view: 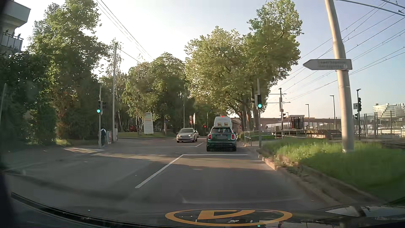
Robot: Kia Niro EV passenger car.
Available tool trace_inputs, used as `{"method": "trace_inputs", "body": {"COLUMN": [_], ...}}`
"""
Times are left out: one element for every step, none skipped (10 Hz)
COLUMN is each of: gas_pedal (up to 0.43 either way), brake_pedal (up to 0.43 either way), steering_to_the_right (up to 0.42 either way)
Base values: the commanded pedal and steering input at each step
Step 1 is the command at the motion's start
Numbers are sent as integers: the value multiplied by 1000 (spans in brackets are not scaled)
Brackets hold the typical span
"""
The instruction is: Follow the waypoints while adhering to traffic rules and regulations
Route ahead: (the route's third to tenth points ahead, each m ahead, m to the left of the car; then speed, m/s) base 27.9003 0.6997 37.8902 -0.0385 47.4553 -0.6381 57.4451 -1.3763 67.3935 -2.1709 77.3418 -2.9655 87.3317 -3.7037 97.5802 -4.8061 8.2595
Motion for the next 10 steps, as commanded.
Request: {"method": "trace_inputs", "body": {"gas_pedal": [0,0,0,0,0,0,0,0,0,0], "brake_pedal": [18,43,43,49,55,61,67,85,91,98], "steering_to_the_right": [0,-1,-1,0,0,0,0,0,-1,0]}}
